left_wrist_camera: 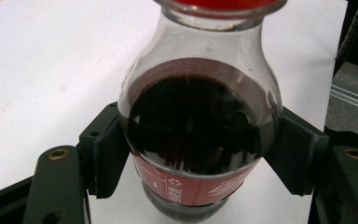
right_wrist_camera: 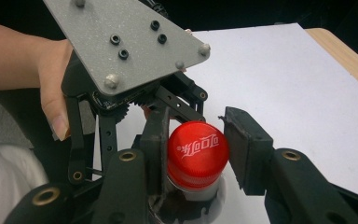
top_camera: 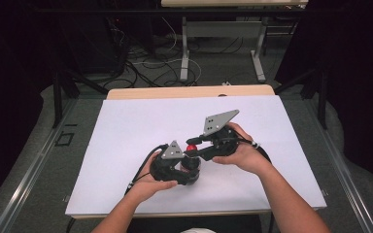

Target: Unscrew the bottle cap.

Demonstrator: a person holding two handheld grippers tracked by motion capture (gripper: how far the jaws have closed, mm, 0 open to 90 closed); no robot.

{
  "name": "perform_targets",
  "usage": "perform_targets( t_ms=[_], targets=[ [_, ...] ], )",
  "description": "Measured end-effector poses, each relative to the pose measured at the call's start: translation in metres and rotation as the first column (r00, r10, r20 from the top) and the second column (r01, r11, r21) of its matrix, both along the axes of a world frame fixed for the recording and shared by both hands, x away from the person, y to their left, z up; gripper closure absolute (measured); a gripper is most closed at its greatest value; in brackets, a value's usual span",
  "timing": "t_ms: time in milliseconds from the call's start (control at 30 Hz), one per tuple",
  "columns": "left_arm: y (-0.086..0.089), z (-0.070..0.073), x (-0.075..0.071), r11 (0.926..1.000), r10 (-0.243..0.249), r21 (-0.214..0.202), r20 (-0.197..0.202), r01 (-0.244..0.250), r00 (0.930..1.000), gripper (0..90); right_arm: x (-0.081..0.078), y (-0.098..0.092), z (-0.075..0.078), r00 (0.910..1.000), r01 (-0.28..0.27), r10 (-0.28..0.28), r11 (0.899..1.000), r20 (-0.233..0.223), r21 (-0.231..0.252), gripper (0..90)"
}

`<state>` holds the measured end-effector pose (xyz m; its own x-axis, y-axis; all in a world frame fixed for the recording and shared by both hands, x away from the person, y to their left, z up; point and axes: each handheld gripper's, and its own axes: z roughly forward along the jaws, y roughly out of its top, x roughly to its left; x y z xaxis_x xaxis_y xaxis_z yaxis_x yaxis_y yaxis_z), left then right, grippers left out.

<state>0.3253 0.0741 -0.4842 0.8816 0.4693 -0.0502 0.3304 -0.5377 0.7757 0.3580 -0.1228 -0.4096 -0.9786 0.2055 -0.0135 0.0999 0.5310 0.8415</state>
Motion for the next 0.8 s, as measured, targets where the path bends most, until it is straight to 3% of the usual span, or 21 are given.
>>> perform_targets(
  t_ms=[133,167,233,333,367,400,433,467,500,600,633,667,767,800],
  targets=[
    [0.001,0.001,-0.001,0.9995,0.024,-0.023,-0.007,-0.024,0.9997,30.0,-0.002,0.002,0.001,0.9993,0.037,-0.037,0.999,0.006,0.015,61.1],
    [0.001,0.002,-0.001,0.9995,0.026,-0.018,-0.001,-0.026,0.9997,30.0,-0.006,0.005,0.001,0.9976,0.070,-0.069,0.997,-0.005,0.020,58.6],
    [0.004,0.002,0.001,0.9993,0.036,-0.011,0.005,-0.036,0.9993,30.0,-0.009,0.007,0.001,0.9925,0.118,-0.119,0.993,0.029,0.015,50.6],
    [0.006,0.003,0.001,0.9984,0.054,-0.013,0.001,-0.054,0.9985,30.0,-0.014,0.010,0.000,0.9874,0.154,-0.155,0.988,0.033,0.017,48.0],
    [0.006,0.003,0.002,0.9982,0.059,-0.009,0.004,-0.059,0.9983,30.0,-0.017,0.010,-0.001,0.9836,0.176,-0.177,0.984,0.034,0.019,47.3],
    [0.007,0.003,0.002,0.9975,0.070,-0.010,0.003,-0.070,0.9975,30.0,-0.022,0.012,-0.003,0.9722,0.225,-0.226,0.974,0.061,0.027,47.3],
    [0.007,0.003,0.003,0.9971,0.075,-0.012,0.006,-0.075,0.9972,30.0,-0.022,0.012,-0.003,0.9722,0.225,-0.226,0.974,0.061,0.027,47.3],
    [0.007,0.002,0.003,0.9957,0.090,-0.022,0.011,-0.090,0.9959,30.0,-0.027,0.013,-0.004,0.9588,0.274,-0.276,0.961,0.067,0.031,47.4],
    [0.007,0.002,0.003,0.9953,0.096,-0.018,0.019,-0.096,0.9952,30.0,-0.029,0.014,-0.005,0.9527,0.295,-0.297,0.954,0.063,0.048,47.4],
    [0.006,0.002,0.003,0.9934,0.112,-0.025,0.016,-0.112,0.9935,30.0,-0.032,0.016,-0.006,0.9459,0.319,-0.322,0.946,0.041,0.060,48.0],
    [0.006,0.002,0.003,0.9929,0.117,-0.024,0.018,-0.117,0.9929,30.0,-0.034,0.019,-0.008,0.9374,0.341,-0.345,0.938,0.051,0.062,48.5],
    [0.007,0.004,0.003,0.9949,0.100,0.007,0.012,-0.100,0.9949,30.0,-0.034,0.019,-0.008,0.9374,0.341,-0.345,0.938,0.051,0.062,48.5],
    [0.004,0.002,0.002,0.9933,0.116,-0.004,0.014,-0.116,0.9932,30.0,-0.036,0.025,-0.009,0.9240,0.375,-0.379,0.924,0.052,0.070,50.2],
    [0.004,0.002,0.002,0.9933,0.116,-0.004,0.014,-0.116,0.9932,30.0,-0.036,0.025,-0.009,0.9240,0.375,-0.379,0.924,0.052,0.070,50.2]
  ],
)
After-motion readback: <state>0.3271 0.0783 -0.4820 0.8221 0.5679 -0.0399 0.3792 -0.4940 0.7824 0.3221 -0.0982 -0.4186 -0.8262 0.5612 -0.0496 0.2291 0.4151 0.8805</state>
